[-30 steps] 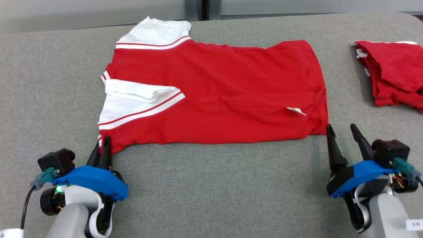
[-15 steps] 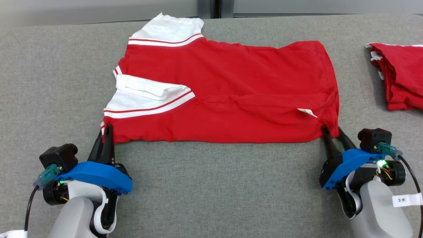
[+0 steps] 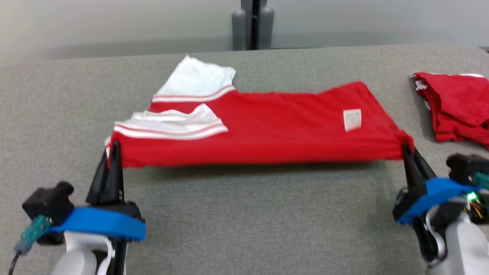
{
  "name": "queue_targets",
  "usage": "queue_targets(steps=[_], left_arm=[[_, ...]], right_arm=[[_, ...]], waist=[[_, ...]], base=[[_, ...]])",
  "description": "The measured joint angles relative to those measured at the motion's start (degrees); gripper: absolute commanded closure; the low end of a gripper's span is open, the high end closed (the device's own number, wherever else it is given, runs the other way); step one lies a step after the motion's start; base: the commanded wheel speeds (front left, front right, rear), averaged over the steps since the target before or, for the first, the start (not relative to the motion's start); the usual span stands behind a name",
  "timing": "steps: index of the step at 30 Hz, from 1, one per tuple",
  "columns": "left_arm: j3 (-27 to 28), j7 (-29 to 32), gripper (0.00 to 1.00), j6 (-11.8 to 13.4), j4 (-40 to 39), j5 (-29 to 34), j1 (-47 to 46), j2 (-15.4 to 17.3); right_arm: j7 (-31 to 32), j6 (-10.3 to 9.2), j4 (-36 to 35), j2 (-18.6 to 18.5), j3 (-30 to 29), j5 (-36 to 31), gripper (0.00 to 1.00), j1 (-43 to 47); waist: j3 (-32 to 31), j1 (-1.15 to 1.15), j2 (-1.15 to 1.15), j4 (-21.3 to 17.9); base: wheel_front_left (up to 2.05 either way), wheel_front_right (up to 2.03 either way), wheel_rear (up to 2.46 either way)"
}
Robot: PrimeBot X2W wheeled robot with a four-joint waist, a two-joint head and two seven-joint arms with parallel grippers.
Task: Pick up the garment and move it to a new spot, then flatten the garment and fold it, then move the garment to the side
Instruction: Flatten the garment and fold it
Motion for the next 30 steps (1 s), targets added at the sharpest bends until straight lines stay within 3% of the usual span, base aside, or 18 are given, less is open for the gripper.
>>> queue_targets(steps=[8, 14, 15, 17, 18, 19, 25, 30], left_arm=[[-1.44, 6.91, 1.0, 4.07, -16.07, -1.18, 15.47, 2.26], [-1.88, 9.92, 1.0, 6.06, -17.15, -2.78, 22.86, 2.81], [-2.25, 10.39, 1.0, 6.12, -16.16, -2.69, 23.21, 3.05], [-2.94, 10.81, 1.0, 6.21, -14.1, -2.7, 23.58, 3.0], [-3.28, 11.11, 0.5, 5.99, -13.16, -2.97, 23.59, 2.83], [-3.67, 11.41, 0.0, 5.78, -12.13, -2.93, 23.58, 2.97], [-4.82, 13.07, 0.0, 5.48, -12.49, -0.9, 20.89, 4.68], [-4.7, 16.16, 0.0, 4.97, -15.71, 2.52, 13.42, 8.87]], right_arm=[[9.43, -0.01, -15.47, -0.01, -1.15, 2.09, 1.0, 16.66], [11.28, 0.0, -17.88, -0.01, -1.7, 3.45, 1.0, 24.12], [11.17, 0.0, -17.51, -0.01, -1.66, 2.98, 0.91, 24.59], [10.25, 0.0, -16.31, 0.0, -1.69, 2.33, 0.43, 24.83], [10.06, -0.01, -15.68, -0.01, -1.7, 1.67, 0.0, 24.86], [9.58, -0.01, -15.18, -0.01, -1.64, 0.94, 0.0, 24.85], [6.35, -0.01, -14.77, -0.02, -1.74, -0.41, 0.0, 23.76], [4.05, -0.01, -16.78, -0.03, -2.02, -1.56, 0.0, 20.06]], waist=[[-2.25, 0.0, 0.0, 0.23], [-2.57, 0.0, 0.0, 0.01], [-2.58, 0.0, 0.0, -0.09], [-2.57, 0.0, 0.0, -0.27], [-2.58, 0.0, 0.0, -0.35], [-2.58, 0.0, 0.0, -0.47], [-2.01, 0.0, 0.0, -1.43], [-0.98, 0.0, 0.0, -2.78]], base=[[0.0, 0.0, 0.0], [0.0, 0.0, 0.0], [0.0, 0.0, 0.0], [0.0, 0.0, 0.0], [0.0, 0.0, 0.0], [0.0, 0.0, 0.0], [0.0, 0.0, 0.0], [0.0, 0.0, 0.0]])
